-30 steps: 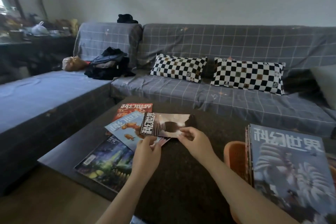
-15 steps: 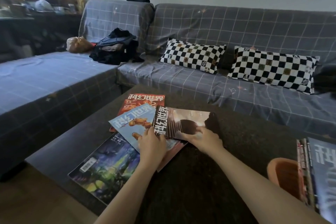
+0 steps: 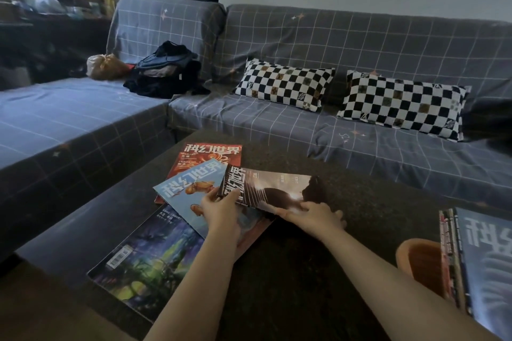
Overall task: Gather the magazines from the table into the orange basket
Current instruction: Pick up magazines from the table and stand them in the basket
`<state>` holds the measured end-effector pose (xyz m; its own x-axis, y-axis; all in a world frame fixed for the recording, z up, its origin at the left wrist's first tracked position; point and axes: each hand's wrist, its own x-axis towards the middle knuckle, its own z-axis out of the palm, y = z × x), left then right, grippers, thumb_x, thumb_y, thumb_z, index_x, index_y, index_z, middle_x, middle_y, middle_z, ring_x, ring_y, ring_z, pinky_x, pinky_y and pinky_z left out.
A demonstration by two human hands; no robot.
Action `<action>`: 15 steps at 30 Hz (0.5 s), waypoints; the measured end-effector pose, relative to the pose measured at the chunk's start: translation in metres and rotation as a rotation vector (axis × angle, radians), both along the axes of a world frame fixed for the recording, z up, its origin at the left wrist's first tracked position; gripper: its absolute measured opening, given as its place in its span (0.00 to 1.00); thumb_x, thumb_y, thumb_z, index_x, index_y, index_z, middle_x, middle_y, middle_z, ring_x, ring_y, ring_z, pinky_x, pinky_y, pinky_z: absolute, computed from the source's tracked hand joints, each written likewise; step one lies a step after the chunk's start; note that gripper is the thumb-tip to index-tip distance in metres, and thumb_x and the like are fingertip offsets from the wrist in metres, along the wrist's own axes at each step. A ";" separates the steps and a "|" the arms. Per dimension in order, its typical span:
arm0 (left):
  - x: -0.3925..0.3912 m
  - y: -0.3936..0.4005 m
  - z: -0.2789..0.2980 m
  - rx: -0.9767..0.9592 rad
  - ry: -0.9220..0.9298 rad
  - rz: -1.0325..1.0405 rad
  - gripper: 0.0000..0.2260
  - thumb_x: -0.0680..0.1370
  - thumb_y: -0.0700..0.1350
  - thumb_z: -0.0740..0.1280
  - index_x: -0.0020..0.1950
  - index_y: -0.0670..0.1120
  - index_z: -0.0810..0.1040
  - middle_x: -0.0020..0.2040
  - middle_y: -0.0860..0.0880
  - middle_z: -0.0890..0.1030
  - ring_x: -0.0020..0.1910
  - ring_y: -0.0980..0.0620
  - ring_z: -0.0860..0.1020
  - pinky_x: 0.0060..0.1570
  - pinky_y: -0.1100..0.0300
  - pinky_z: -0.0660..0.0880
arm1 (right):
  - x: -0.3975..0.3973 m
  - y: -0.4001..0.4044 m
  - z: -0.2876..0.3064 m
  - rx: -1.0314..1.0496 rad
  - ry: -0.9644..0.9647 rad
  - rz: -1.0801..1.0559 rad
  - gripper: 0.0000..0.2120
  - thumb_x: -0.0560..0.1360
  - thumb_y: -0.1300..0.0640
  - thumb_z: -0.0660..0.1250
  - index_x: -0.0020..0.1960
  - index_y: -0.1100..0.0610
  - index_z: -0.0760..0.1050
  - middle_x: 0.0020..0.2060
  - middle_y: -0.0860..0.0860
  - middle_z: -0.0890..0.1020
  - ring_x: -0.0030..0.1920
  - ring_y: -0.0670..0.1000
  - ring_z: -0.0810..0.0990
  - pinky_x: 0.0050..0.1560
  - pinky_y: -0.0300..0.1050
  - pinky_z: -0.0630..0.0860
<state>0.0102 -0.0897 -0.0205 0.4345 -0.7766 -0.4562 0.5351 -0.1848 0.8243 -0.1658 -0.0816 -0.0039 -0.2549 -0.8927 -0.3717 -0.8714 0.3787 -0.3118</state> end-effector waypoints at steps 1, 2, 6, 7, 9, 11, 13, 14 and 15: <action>-0.004 0.002 0.000 -0.016 0.075 0.018 0.19 0.74 0.36 0.72 0.61 0.47 0.71 0.48 0.45 0.80 0.43 0.48 0.82 0.35 0.57 0.77 | 0.002 0.005 0.000 0.004 -0.011 -0.005 0.50 0.59 0.19 0.56 0.74 0.46 0.61 0.75 0.56 0.58 0.73 0.67 0.52 0.70 0.62 0.54; -0.007 0.004 0.000 -0.025 0.101 0.027 0.18 0.74 0.36 0.71 0.62 0.46 0.71 0.51 0.44 0.81 0.46 0.47 0.82 0.36 0.56 0.77 | 0.005 0.011 0.000 0.009 -0.026 -0.013 0.49 0.59 0.20 0.56 0.73 0.45 0.62 0.75 0.56 0.58 0.73 0.66 0.52 0.70 0.62 0.55; -0.014 0.020 0.006 -0.033 0.190 -0.090 0.13 0.76 0.37 0.68 0.58 0.49 0.77 0.51 0.43 0.82 0.47 0.43 0.83 0.37 0.51 0.81 | 0.012 0.037 0.001 0.017 -0.068 -0.055 0.44 0.62 0.21 0.54 0.71 0.44 0.66 0.73 0.55 0.62 0.72 0.66 0.53 0.69 0.60 0.56; -0.018 0.027 0.009 -0.027 0.223 -0.139 0.12 0.77 0.37 0.68 0.57 0.50 0.77 0.49 0.43 0.82 0.46 0.42 0.83 0.39 0.48 0.82 | 0.013 0.044 0.001 0.018 -0.085 -0.057 0.43 0.63 0.22 0.54 0.70 0.44 0.67 0.73 0.55 0.63 0.72 0.65 0.54 0.69 0.60 0.55; -0.029 0.042 0.012 -0.027 0.203 -0.183 0.15 0.78 0.35 0.65 0.61 0.50 0.75 0.49 0.42 0.82 0.47 0.41 0.82 0.46 0.45 0.81 | 0.017 0.057 0.002 0.028 -0.144 -0.045 0.40 0.65 0.22 0.52 0.69 0.44 0.70 0.72 0.54 0.66 0.72 0.63 0.57 0.70 0.61 0.53; -0.041 0.057 0.012 -0.046 0.125 -0.172 0.21 0.79 0.36 0.64 0.69 0.52 0.70 0.52 0.45 0.80 0.49 0.44 0.81 0.50 0.45 0.80 | 0.019 0.075 0.004 0.025 -0.219 -0.018 0.37 0.68 0.24 0.51 0.68 0.44 0.71 0.71 0.52 0.69 0.72 0.60 0.61 0.71 0.61 0.50; -0.046 0.075 0.016 -0.096 0.084 -0.143 0.23 0.79 0.37 0.64 0.72 0.54 0.67 0.51 0.47 0.79 0.49 0.46 0.80 0.52 0.46 0.79 | 0.020 0.094 0.008 -0.004 -0.286 0.009 0.32 0.71 0.28 0.51 0.68 0.43 0.70 0.70 0.50 0.70 0.71 0.58 0.63 0.71 0.61 0.48; -0.046 0.084 0.018 -0.125 0.087 -0.140 0.24 0.79 0.38 0.65 0.72 0.54 0.67 0.52 0.48 0.80 0.50 0.47 0.80 0.52 0.46 0.79 | 0.019 0.104 0.010 -0.027 -0.310 0.007 0.30 0.72 0.29 0.51 0.69 0.41 0.68 0.70 0.49 0.70 0.71 0.57 0.63 0.71 0.60 0.48; -0.046 0.094 0.021 -0.152 0.086 -0.144 0.23 0.79 0.38 0.66 0.72 0.53 0.68 0.54 0.47 0.80 0.51 0.46 0.81 0.53 0.46 0.79 | 0.017 0.112 0.012 -0.047 -0.316 -0.008 0.29 0.73 0.30 0.51 0.70 0.40 0.66 0.70 0.50 0.70 0.71 0.57 0.63 0.71 0.60 0.50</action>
